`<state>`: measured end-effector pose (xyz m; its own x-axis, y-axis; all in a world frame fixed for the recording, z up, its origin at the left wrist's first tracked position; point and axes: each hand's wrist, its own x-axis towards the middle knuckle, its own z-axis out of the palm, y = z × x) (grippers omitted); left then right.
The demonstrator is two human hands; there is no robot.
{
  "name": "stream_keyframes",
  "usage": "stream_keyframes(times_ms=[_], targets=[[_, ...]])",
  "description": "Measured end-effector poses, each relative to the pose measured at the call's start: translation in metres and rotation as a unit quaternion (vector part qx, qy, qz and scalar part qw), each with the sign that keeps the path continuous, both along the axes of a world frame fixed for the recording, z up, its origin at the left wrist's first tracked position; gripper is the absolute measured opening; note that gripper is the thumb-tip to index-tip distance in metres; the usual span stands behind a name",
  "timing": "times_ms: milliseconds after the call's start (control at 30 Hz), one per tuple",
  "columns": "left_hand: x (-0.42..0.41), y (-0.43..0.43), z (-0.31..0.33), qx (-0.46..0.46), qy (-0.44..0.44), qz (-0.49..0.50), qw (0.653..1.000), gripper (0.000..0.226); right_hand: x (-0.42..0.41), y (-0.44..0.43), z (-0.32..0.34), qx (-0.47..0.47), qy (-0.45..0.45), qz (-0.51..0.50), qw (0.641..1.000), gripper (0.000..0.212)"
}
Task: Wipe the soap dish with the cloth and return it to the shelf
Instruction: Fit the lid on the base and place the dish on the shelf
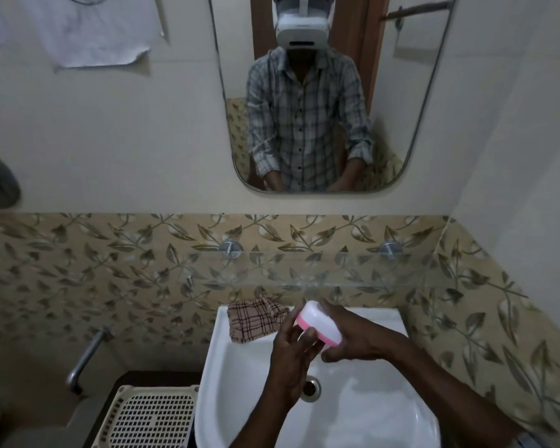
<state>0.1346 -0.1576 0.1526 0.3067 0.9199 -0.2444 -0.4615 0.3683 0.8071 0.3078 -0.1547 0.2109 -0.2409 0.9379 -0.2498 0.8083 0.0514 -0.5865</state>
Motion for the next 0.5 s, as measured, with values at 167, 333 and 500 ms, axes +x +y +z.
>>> stream_keyframes(times_ms=[167, 333, 500], targets=[[-0.011, 0.000, 0.007, -0.032, -0.050, 0.025, 0.998, 0.053, -0.011, 0.002, 0.002, 0.064, -0.104, 0.061, 0.991, 0.106], [-0.021, 0.016, 0.052, -0.013, -0.035, 0.046, 0.998, 0.035, -0.017, 0.004, 0.018, 0.144, -0.080, 0.032, 0.986, 0.120], [-0.023, 0.041, 0.086, 0.048, 0.017, 0.106, 0.993, 0.032, -0.008, 0.010, 0.041, 0.204, 0.213, -0.182, 0.938, 0.084]])
